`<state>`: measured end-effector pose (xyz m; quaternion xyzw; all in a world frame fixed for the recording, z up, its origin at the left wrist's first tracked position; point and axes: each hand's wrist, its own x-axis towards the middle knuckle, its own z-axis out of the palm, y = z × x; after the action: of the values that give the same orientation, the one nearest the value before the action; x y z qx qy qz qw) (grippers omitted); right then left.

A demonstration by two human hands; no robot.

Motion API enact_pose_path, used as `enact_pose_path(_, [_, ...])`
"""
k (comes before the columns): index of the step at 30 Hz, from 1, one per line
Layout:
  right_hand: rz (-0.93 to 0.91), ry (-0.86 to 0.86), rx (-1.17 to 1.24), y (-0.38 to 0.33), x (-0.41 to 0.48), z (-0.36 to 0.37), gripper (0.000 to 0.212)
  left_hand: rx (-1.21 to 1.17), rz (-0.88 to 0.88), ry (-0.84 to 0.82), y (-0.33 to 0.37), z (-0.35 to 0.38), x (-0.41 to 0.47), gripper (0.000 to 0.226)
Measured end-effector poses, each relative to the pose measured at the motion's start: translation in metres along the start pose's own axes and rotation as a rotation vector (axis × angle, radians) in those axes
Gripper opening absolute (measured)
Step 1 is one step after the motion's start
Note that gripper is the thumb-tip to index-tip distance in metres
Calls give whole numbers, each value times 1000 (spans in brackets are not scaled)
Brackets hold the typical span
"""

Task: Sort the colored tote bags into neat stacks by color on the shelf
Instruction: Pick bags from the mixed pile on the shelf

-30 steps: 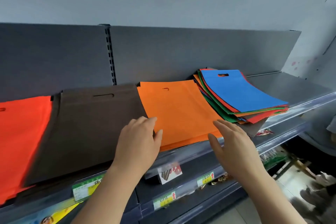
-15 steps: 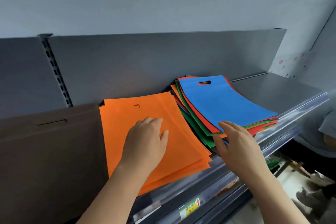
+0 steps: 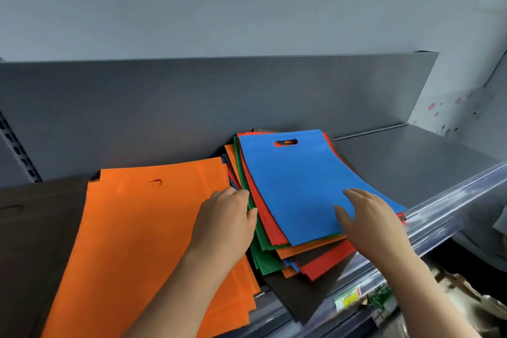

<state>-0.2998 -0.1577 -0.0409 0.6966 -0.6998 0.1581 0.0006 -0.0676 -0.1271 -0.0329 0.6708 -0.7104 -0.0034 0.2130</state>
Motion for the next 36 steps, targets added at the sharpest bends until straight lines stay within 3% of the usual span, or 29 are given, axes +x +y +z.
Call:
enact_pose_path(2, [-14, -3, -24, 17, 16, 7, 26, -19, -36, -15, 13, 9, 8, 34])
enact_pose_path(6, [-38, -55, -92, 37, 30, 14, 36, -84, -153, -81, 36, 28, 17, 36])
enact_pose_path(14, [-279, -106, 191, 38, 24, 19, 28, -226, -433, -21, 40, 36, 21, 46])
enact_pose_path(20, [-163, -54, 18, 61, 37, 18, 38, -271, -481, 31, 48, 36, 18, 47])
enact_pose_path(29, [-307, -53, 149, 56, 30, 19, 31, -328, -573, 75, 49, 35, 13, 57])
enact_pose_path(36, [-180, -85, -20, 56, 33, 15, 39, -373, -565, 103, 41, 33, 8, 67])
